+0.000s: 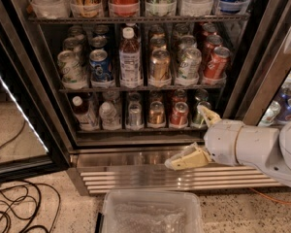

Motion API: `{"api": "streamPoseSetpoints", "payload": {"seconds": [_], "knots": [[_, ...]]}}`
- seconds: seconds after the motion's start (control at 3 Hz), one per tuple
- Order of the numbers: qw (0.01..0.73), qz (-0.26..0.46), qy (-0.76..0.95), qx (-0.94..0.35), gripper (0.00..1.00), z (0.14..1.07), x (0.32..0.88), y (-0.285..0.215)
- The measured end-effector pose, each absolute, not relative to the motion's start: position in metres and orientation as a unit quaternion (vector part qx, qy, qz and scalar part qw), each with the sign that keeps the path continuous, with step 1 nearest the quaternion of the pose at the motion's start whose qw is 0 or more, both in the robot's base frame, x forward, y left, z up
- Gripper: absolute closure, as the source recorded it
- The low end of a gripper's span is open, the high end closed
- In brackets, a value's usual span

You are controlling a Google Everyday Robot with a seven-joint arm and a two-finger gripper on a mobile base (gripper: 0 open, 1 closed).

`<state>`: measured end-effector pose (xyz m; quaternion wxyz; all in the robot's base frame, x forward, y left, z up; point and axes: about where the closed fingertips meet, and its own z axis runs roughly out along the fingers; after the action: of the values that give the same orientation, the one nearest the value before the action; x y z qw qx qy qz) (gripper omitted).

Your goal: Pick redbull can from bottom shelf of fridge

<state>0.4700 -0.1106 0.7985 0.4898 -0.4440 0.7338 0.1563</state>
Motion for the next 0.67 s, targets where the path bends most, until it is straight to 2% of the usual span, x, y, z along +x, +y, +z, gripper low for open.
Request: {"api": "streamPoseSetpoints", "payload": {"seconds": [0.67], "knots": [[0.482,0.206,0.733,-0.433,0.0,0.769,0.47,-0.087]]}}
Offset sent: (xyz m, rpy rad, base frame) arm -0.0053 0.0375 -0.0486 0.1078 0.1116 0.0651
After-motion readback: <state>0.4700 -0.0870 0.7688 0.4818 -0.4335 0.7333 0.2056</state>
